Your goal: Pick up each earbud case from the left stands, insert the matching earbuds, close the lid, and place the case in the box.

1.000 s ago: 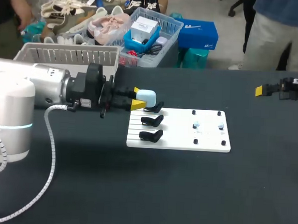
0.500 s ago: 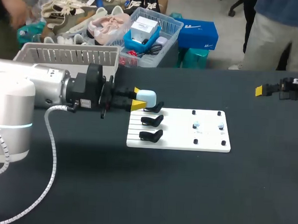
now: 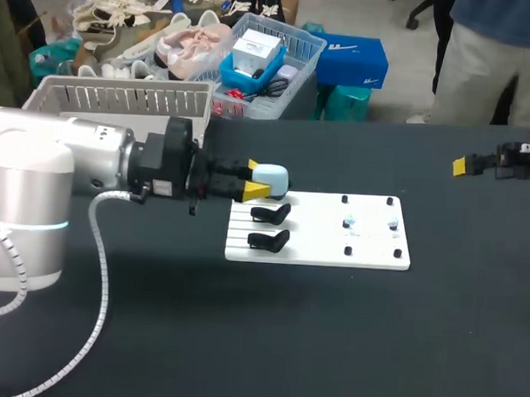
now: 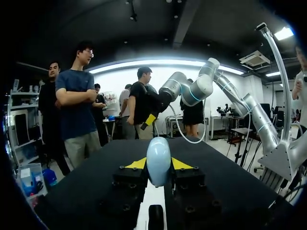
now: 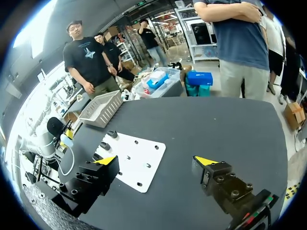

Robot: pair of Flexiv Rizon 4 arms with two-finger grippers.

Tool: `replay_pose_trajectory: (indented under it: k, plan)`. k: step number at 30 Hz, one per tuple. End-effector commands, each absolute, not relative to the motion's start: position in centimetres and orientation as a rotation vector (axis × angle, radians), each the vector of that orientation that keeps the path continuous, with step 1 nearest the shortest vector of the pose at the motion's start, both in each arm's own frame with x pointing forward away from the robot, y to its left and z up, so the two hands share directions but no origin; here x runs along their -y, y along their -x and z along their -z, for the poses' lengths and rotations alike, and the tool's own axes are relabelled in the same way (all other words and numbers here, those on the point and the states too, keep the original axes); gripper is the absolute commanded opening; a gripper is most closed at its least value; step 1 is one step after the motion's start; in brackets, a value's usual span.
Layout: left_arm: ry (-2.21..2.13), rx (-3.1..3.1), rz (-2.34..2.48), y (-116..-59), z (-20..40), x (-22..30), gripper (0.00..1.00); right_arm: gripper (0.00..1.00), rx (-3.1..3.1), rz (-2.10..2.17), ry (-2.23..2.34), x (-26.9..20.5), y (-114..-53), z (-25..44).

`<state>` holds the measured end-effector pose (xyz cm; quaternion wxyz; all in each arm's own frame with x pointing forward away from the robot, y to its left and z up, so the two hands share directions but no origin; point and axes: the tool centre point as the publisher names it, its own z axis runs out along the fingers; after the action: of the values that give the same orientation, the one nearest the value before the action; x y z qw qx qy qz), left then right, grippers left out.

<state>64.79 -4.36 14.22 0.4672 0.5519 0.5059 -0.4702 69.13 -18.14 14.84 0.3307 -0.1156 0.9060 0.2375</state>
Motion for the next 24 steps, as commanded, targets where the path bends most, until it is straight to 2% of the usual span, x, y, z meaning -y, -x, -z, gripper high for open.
replay_pose_trajectory:
  k: [1, 24]
  plan:
    - [-1.347, -1.245, 1.156, -65.0, -13.3, 6.2, 0.00, 1.00, -2.344, -0.631, 0.335, 18.6, -67.5, -15.7]
    - [-1.316, -1.280, 1.178, -64.9, -12.0, 7.2, 0.00, 1.00, -2.246, -0.632, 0.634, 11.0, -60.3, -18.2]
